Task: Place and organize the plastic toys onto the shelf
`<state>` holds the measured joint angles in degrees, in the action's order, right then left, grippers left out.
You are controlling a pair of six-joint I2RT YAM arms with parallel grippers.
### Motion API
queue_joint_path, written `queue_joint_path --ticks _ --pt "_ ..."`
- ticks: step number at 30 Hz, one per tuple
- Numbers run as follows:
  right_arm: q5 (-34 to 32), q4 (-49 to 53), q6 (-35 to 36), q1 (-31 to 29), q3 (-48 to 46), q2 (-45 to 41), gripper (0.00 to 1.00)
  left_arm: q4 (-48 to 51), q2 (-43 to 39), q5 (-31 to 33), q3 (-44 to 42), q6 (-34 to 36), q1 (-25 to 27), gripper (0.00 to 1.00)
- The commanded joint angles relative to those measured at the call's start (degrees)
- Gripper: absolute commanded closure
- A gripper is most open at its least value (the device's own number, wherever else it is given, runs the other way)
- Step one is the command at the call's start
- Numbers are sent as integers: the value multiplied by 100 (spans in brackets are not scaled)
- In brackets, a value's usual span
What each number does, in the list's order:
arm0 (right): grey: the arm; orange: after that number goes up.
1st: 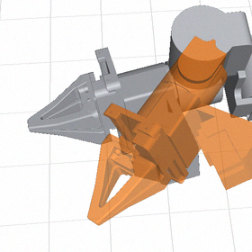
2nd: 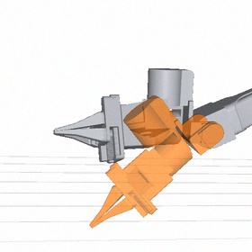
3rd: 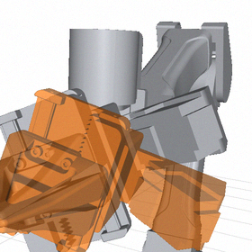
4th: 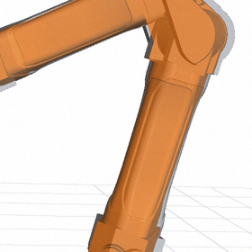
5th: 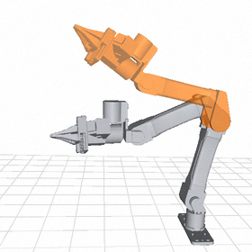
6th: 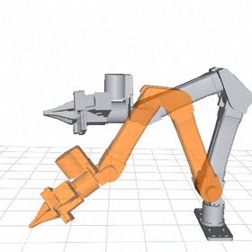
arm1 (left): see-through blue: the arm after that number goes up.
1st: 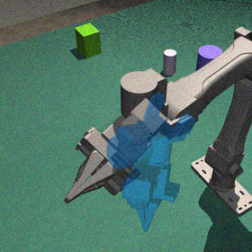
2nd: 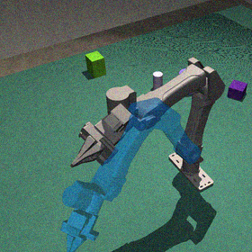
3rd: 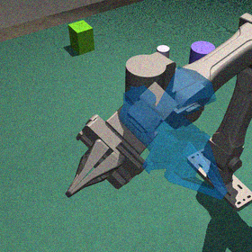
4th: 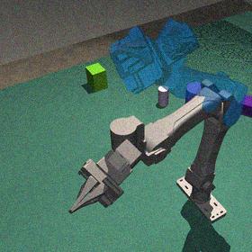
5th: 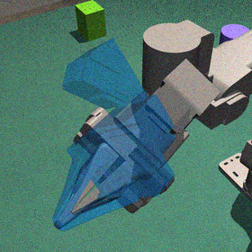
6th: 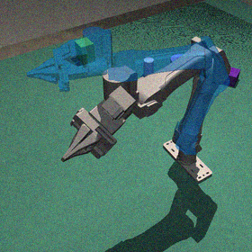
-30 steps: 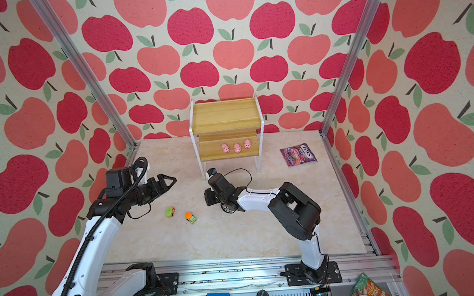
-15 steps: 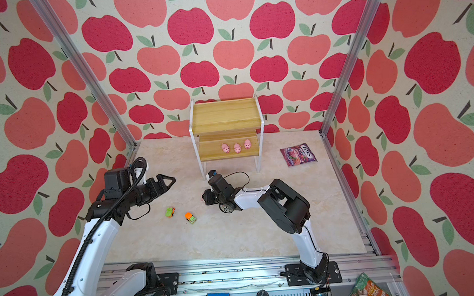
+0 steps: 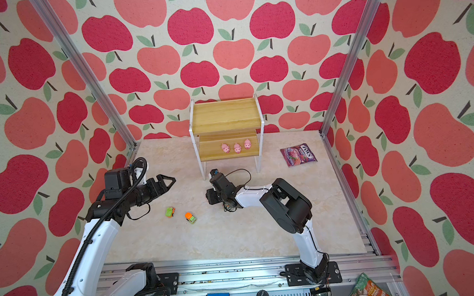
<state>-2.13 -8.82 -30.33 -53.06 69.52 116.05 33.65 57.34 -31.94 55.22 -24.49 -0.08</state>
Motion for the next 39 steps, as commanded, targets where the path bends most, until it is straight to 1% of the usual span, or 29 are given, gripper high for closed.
queue_joint_path --ticks 1,3,7,11,14,21,28,32,34,39 --pt "-349 275 839 50 -25 -441 44 -69 -98 64 -80 114 23 10" --pt "-321 84 1102 50 -222 -605 38 -78 -106 57 -74 112 26 10" --pt "-330 -383 1411 -42 -559 -803 31 -87 -126 74 -82 128 25 9" --pt "-585 -454 1731 -309 -530 -719 29 -78 -132 101 -90 131 25 9" --pt "-806 -372 1843 -474 -393 -523 29 -73 -135 101 -91 140 25 9" --pt "-1167 -323 1701 -578 -345 -246 30 -87 -111 74 -97 142 25 9" --pt "-1149 -294 1635 -557 -239 -60 34 -87 -110 65 -92 143 25 9" --pt "-1038 -278 1544 -531 -141 55 39 -86 -113 74 -94 138 25 9" --pt "-993 -312 1494 -513 -149 90 40 -85 -113 74 -86 139 25 9" --pt "-956 -252 1456 -504 -79 196 46 -95 -97 48 -73 144 8 9"
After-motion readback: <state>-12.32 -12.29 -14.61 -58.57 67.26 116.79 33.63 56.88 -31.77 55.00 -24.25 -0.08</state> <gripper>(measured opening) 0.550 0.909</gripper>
